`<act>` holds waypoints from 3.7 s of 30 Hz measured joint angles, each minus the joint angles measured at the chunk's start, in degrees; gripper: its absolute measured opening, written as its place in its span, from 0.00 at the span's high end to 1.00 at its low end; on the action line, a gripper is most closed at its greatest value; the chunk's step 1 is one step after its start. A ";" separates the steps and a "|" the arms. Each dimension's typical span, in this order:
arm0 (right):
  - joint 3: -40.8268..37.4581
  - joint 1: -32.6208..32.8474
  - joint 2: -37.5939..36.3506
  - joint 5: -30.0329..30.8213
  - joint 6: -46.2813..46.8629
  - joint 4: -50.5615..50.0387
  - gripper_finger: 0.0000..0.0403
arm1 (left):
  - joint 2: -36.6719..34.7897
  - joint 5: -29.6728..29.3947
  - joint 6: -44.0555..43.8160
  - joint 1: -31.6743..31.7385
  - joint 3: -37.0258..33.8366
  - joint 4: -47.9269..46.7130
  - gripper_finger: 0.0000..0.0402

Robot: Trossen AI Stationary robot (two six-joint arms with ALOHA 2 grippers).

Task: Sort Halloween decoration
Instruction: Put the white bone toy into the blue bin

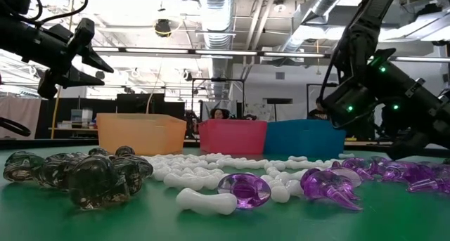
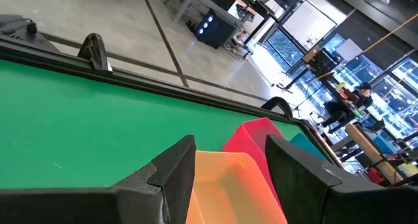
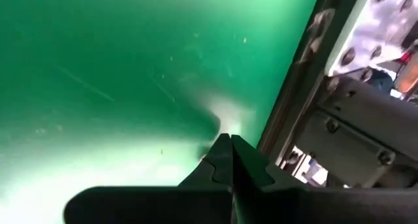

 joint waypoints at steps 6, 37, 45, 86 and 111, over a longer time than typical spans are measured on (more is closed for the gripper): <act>0.74 5.28 1.78 -7.10 2.95 2.61 0.95 | 0.00 0.20 1.07 -0.01 0.00 0.00 0.56; 11.08 35.67 1.78 11.74 56.01 -1.97 0.64 | 0.01 0.67 1.09 -0.01 -0.02 0.90 0.56; 9.20 36.26 2.06 8.78 57.48 -3.23 0.50 | 0.02 0.66 0.57 -0.02 -0.02 0.90 0.56; 2.95 37.59 1.97 5.89 56.87 6.45 0.84 | 0.00 3.82 -3.03 -0.02 -0.02 0.90 0.56; 21.45 25.83 2.13 29.46 33.75 4.23 0.93 | 0.02 3.76 -3.02 0.00 -0.02 0.90 0.56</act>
